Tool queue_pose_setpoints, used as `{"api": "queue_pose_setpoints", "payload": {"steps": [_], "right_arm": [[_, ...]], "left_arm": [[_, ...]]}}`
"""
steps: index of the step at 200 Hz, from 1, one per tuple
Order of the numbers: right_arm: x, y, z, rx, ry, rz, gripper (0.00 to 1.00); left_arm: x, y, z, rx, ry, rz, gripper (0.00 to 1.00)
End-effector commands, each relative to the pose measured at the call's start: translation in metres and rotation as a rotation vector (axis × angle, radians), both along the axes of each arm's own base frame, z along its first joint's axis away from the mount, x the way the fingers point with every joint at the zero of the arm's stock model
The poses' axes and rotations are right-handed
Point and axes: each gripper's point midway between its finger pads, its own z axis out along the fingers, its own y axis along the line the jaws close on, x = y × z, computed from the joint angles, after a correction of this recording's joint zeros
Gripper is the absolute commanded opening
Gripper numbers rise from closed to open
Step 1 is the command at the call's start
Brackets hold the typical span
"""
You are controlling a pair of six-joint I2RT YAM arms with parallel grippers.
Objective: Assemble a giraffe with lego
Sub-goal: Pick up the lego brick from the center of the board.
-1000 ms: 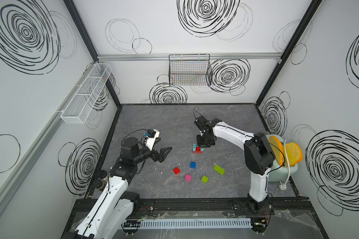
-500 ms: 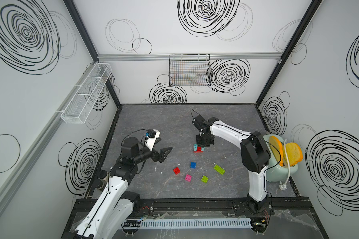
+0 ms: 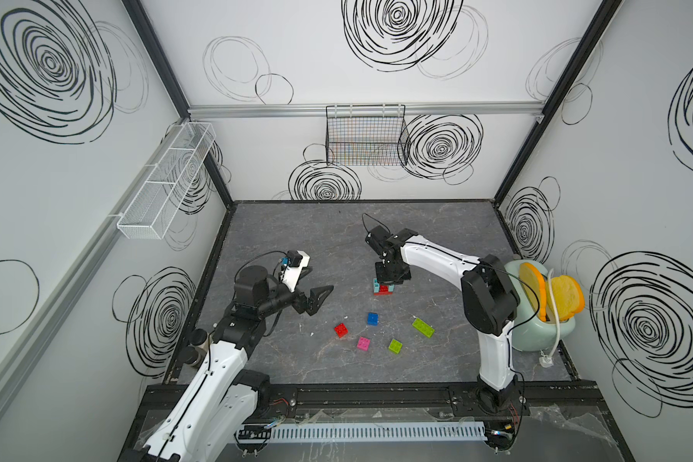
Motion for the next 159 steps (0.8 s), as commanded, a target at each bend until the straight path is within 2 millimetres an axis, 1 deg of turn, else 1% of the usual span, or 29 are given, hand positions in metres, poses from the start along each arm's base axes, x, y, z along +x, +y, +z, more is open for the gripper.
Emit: {"api": "queue_pose_setpoints", "payload": {"steps": [1, 17, 29, 60, 89, 98, 130, 138, 159], "right_arm": [[-0.026, -0.026, -0.066, -0.13, 0.155, 0.001, 0.0], [-0.021, -0.019, -0.053, -0.082, 0.148, 0.007, 0.0], [-0.017, -0.012, -0.039, -0.026, 0.14, 0.011, 0.0], [-0.004, 0.0, 0.011, 0.12, 0.089, 0.017, 0.0], [0.003, 0.006, 0.058, 0.277, 0.053, 0.022, 0.0], [0.005, 0.01, 0.073, 0.349, 0.043, 0.026, 0.0], [0.007, 0.028, 0.138, 0.681, -0.008, 0.051, 0.0], [0.006, 0.034, 0.157, 0.772, -0.021, 0.065, 0.0], [0.001, 0.047, 0.197, 0.976, -0.037, 0.115, 0.0]], "left_arm": [[-0.001, -0.003, 0.008, -0.002, -0.057, -0.021, 0.98], [-0.001, -0.002, 0.008, -0.001, -0.058, -0.019, 0.98], [0.0, -0.002, 0.009, 0.003, -0.058, -0.015, 0.98], [0.004, 0.0, 0.012, -0.002, -0.034, 0.01, 0.98], [0.004, -0.002, 0.023, -0.025, -0.018, 0.0, 0.98], [0.006, -0.003, 0.027, -0.026, -0.023, -0.001, 0.98], [0.008, -0.01, 0.049, -0.022, -0.048, -0.055, 0.98], [0.009, -0.013, 0.055, -0.026, -0.052, -0.072, 0.98], [0.01, -0.021, 0.072, -0.024, -0.085, -0.133, 0.98]]}}
